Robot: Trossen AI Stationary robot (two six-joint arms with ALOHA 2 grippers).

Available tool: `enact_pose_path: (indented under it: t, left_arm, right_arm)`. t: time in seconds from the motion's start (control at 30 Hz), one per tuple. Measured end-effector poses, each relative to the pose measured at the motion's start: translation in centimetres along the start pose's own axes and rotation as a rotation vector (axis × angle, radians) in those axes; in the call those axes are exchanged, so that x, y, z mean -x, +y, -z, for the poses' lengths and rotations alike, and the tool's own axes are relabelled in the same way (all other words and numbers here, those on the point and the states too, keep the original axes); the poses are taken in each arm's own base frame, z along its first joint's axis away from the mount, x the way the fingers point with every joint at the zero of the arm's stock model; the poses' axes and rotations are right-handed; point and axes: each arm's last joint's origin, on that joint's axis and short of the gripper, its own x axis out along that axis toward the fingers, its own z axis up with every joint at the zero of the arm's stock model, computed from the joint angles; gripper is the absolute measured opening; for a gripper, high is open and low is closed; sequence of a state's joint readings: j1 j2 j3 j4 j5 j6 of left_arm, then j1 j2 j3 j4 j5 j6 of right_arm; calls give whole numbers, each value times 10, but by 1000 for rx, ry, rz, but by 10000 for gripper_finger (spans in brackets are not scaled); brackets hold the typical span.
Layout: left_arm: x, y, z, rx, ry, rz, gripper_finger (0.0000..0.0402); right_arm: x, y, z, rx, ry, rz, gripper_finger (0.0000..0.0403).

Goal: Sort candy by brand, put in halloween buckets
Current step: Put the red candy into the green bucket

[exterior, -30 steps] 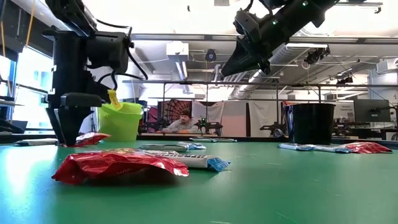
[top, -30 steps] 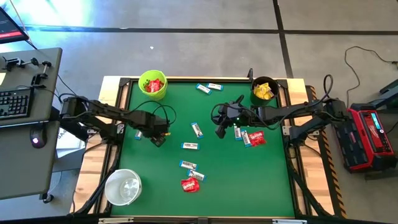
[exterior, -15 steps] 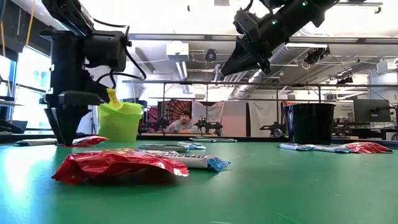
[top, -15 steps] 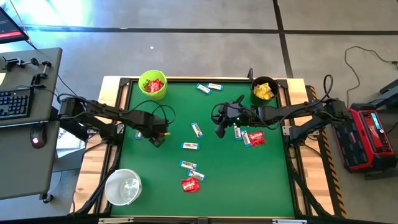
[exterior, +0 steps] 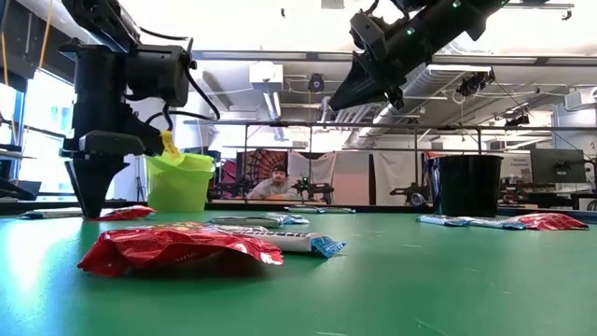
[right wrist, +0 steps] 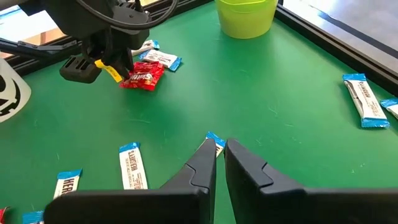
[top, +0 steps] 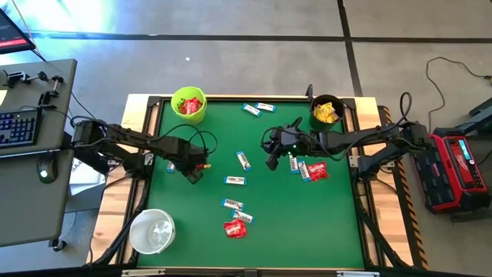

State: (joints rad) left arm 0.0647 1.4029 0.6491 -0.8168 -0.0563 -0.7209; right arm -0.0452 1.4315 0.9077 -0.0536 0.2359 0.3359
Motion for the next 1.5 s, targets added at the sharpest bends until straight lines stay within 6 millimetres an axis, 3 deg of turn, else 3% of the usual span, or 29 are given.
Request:
enact_pose_path:
  t: [0.3, 0.73, 0.93, 1.27, 1.5]
  left_arm:
    - [6, -4, -4, -43, -3, 34, 4]
    - [37, -16, -20, -124, -53, 76, 3]
    - [38, -15, -22, -195, -66, 83, 49]
    - [46, -25, -29, -81, -140, 68, 171]
    - [33, -40, -32, -78, -145, -30, 200]
  right_arm:
    - [0, 0, 0, 1, 0, 0, 23]
    - [0, 0, -1, 9, -5, -1, 23]
    - [0, 1, -1, 38, -12, -8, 23]
    - [0, 1, -1, 45, -11, -9, 23]
    - [0, 1, -1, 44, -12, -11, 23]
